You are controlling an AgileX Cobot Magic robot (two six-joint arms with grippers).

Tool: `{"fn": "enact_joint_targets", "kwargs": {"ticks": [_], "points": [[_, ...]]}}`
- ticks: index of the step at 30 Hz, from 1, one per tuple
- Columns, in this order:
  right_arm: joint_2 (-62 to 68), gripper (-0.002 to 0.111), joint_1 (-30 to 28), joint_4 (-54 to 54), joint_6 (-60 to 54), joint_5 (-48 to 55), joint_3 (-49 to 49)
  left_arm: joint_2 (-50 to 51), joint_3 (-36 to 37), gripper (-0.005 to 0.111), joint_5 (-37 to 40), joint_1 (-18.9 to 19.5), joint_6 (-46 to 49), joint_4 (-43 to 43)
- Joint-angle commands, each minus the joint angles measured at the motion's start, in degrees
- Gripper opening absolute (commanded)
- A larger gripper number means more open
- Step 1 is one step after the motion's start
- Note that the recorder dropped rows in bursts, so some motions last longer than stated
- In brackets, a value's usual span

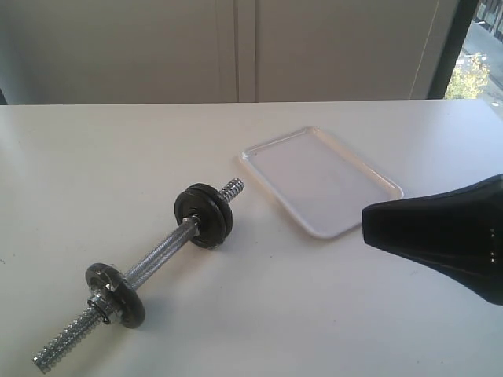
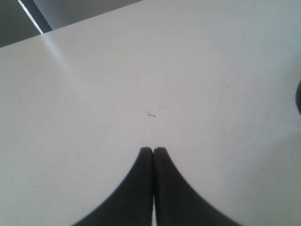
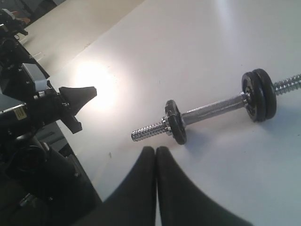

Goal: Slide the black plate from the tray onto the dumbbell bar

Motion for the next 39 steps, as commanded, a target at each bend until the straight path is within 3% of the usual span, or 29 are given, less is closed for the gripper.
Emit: {"fn": "enact_joint_targets", "kwargs": {"ticks": [1, 4, 15, 33, 39], "points": [[-2.85, 0.001, 0.06, 0.38, 0.03, 0.16, 0.22, -0.28, 0.24, 0.000, 0.22, -0.06, -13.69, -1.68], [-4.15, 0.001, 0.06, 0.38, 0.03, 0.16, 0.22, -0.28, 0.24, 0.000, 0.14, -0.06, -20.90, -1.68], [-9.70, 0.001, 0.06, 0.38, 0.03, 0.16, 0.22, -0.28, 0.24, 0.000, -0.23, -0.06, -20.97, -1.68], [-16.16, 0.001, -0.04, 0.38, 0.03, 0.23, 0.22, -0.28, 0.24, 0.000, -0.22, -0.06, -13.62, -1.68], [-27.02, 0.001, -0.04, 0.38, 0.03, 0.09, 0.22, -0.28, 0.24, 0.000, -0.22, -0.06, -13.62, -1.68]]}}
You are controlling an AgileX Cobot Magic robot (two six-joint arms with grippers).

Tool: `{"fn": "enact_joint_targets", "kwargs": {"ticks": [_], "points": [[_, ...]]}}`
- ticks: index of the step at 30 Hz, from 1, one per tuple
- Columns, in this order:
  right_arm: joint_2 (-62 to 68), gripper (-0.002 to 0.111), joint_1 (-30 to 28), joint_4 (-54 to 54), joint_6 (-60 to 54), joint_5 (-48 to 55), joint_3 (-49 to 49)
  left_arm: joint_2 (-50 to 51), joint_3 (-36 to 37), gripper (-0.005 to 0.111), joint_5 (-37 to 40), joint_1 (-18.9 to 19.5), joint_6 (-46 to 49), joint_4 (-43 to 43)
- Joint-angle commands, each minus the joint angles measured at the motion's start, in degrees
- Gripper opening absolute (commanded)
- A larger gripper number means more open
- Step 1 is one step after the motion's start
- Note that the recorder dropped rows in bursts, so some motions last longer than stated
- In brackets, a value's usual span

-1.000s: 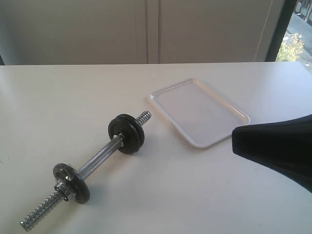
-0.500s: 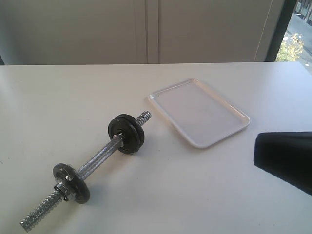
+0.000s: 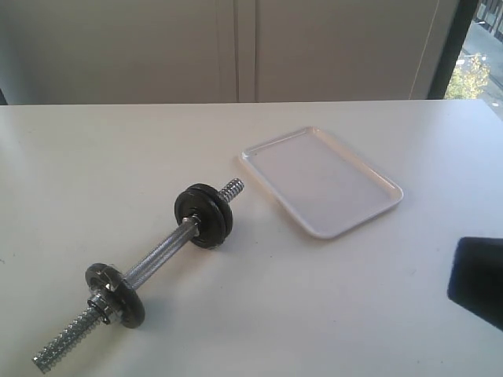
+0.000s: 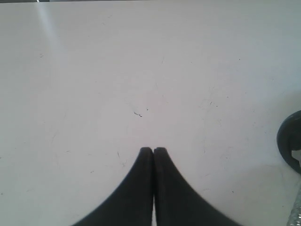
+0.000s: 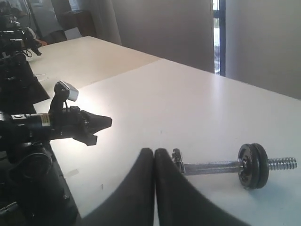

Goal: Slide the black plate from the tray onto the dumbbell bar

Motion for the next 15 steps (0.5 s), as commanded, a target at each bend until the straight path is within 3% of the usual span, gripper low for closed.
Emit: {"fn": "enact_joint_targets", "kwargs": {"ticks": [1, 7, 15], "points": [[-8.04, 0.001, -0.04, 0.38, 0.03, -0.02, 0.22, -0.28, 0.24, 0.000, -0.22, -0.06, 0.14, -0.44], [-16.94, 0.001, -0.04, 0.48, 0.03, 0.40, 0.22, -0.28, 0.24, 0.000, -0.22, -0.06, 0.14, -0.44], [-18.07, 0.001, -0.04, 0.48, 0.03, 0.40, 0.22, -0.28, 0.24, 0.000, -0.22, -0.06, 0.14, -0.44]]}}
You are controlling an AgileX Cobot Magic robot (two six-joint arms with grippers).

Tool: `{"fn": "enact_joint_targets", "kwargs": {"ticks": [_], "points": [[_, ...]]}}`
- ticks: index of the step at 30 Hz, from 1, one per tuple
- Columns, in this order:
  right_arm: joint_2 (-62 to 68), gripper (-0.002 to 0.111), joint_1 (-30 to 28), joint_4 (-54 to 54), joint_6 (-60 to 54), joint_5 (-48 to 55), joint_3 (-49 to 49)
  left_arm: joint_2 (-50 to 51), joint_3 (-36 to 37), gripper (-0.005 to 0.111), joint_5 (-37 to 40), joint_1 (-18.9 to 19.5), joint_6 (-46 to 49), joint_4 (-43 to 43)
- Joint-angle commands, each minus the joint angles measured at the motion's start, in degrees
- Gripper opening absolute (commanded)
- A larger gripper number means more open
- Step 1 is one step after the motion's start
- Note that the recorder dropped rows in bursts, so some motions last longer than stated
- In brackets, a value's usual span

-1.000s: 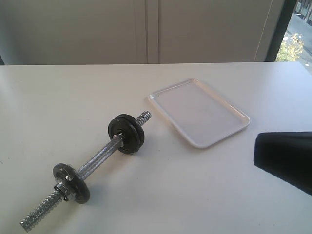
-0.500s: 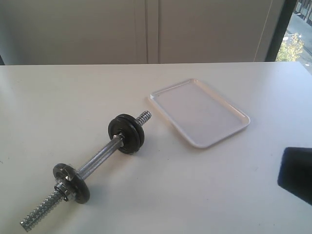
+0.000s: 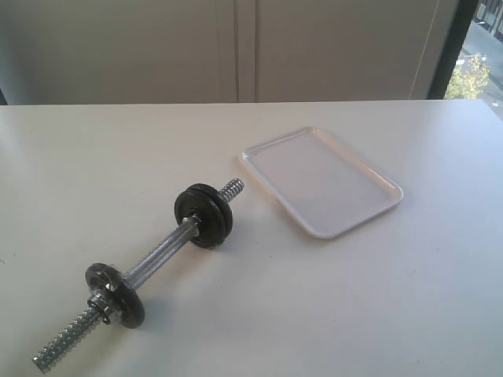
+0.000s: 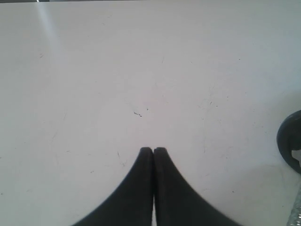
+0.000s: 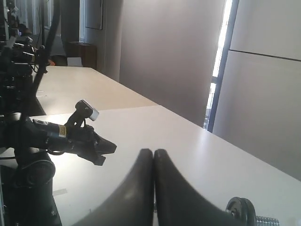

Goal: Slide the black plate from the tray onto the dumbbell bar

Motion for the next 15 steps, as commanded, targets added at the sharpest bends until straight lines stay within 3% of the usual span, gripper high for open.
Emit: {"fn": "enact_joint_targets", "kwargs": {"ticks": [1, 8, 11, 15], "points": [[-0.12, 0.001, -0.04, 0.37, 0.03, 0.19, 0.22, -0.28, 0.24, 0.000, -0.22, -0.06, 0.14, -0.44], [-0.12, 0.001, -0.04, 0.97, 0.03, -4.76, 2.65, -0.28, 0.24, 0.000, -0.12, -0.06, 0.23, -0.44], [-0.12, 0.001, -0.04, 2.15, 0.03, -17.79, 4.28, -0.28, 0.24, 0.000, -0.12, -0.06, 0.23, -0.44], [-0.12, 0.001, -0.04, 5.17, 0.03, -46.14, 7.26, -0.28, 0.24, 0.000, -0.12, -0.06, 0.23, -0.44]]}}
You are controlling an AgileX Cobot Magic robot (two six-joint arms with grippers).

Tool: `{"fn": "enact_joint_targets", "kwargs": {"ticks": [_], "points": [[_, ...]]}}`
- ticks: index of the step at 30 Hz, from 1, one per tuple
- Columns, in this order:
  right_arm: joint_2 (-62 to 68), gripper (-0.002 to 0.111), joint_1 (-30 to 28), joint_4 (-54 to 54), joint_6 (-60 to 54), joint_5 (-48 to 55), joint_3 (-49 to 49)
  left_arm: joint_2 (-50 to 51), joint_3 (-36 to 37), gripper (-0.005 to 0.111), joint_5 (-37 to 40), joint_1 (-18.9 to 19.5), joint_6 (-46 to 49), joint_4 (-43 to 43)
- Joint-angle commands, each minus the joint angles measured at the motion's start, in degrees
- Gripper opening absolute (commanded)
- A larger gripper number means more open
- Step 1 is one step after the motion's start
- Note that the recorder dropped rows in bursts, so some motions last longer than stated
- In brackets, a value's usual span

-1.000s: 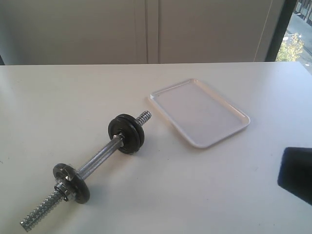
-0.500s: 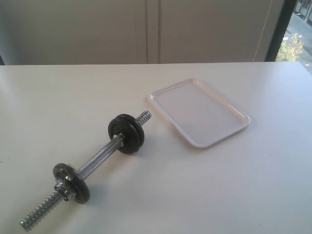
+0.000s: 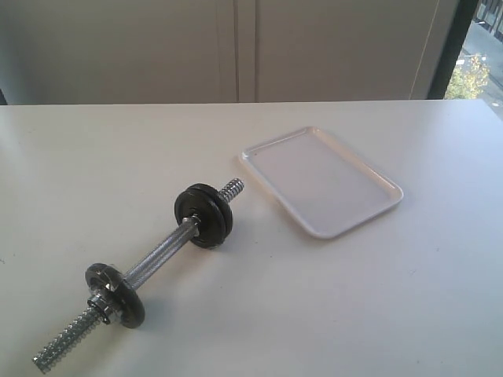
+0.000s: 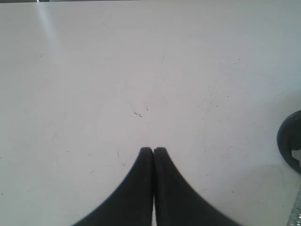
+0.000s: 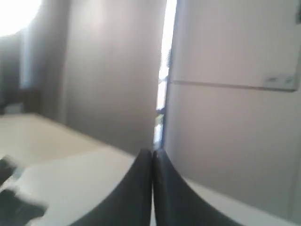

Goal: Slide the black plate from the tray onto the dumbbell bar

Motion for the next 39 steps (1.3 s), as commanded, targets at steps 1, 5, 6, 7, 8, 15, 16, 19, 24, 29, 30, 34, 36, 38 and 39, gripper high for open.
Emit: {"fn": "enact_joint_targets", "kwargs": {"ticks": [1, 5, 6, 7, 8, 15, 16, 19, 24, 29, 30, 34, 36, 38, 39], "points": [[-0.19, 0.001, -0.04, 3.17, 0.03, -34.05, 3.38, -0.28, 0.24, 0.000, -0.12, -0.06, 0.13, -0.44], [-0.19, 0.001, -0.04, 0.80, 0.03, -64.41, 7.52, -0.28, 0.24, 0.000, -0.12, -0.06, 0.13, -0.44], [-0.19, 0.001, -0.04, -0.76, 0.03, -68.97, 8.71, -0.28, 0.24, 0.000, -0.12, -0.06, 0.13, -0.44], [-0.19, 0.001, -0.04, -2.62, 0.03, -71.34, 9.81, -0.28, 0.24, 0.000, -0.12, -0.06, 0.13, -0.44], [-0.19, 0.001, -0.04, -4.43, 0.03, -71.67, 10.59, -0.28, 0.24, 0.000, -0.12, -0.06, 0.13, -0.44], [-0.19, 0.001, -0.04, -7.27, 0.03, -46.55, 12.08, -0.28, 0.24, 0.000, -0.12, -0.06, 0.13, -0.44], [-0.19, 0.001, -0.04, -6.74, 0.03, -43.56, 12.23, -0.28, 0.24, 0.000, -0.12, -0.06, 0.13, -0.44], [-0.19, 0.001, -0.15, -17.10, 0.87, -39.01, 14.00, -0.28, 0.24, 0.000, -0.12, -0.06, 0.13, -0.44], [-0.19, 0.001, -0.15, -62.23, 1.58, -43.93, 20.70, -0.28, 0.24, 0.000, -0.12, -0.06, 0.13, -0.44], [-0.19, 0.001, -0.15, -64.62, 1.84, -36.09, 29.78, -0.28, 0.24, 0.000, -0.12, -0.06, 0.13, -0.44], [-0.19, 0.001, -0.15, -65.00, 2.00, -34.48, 31.34, -0.28, 0.24, 0.000, -0.12, -0.06, 0.13, -0.44], [-0.19, 0.001, -0.15, -73.33, 2.78, -23.87, 31.34, -0.28, 0.24, 0.000, -0.12, -0.06, 0.13, -0.44], [-0.19, 0.001, -0.15, -73.33, 2.78, -22.90, 31.34, -0.28, 0.24, 0.000, -0.12, -0.06, 0.13, -0.44], [-0.19, 0.001, -0.15, -69.96, 2.78, -21.91, 31.34, -0.28, 0.24, 0.000, -0.12, -0.06, 0.13, -0.44], [-0.19, 0.001, -0.15, -64.76, 2.78, -21.91, 31.34, -0.28, 0.24, 0.000, -0.12, -0.06, 0.13, -0.44]]}}
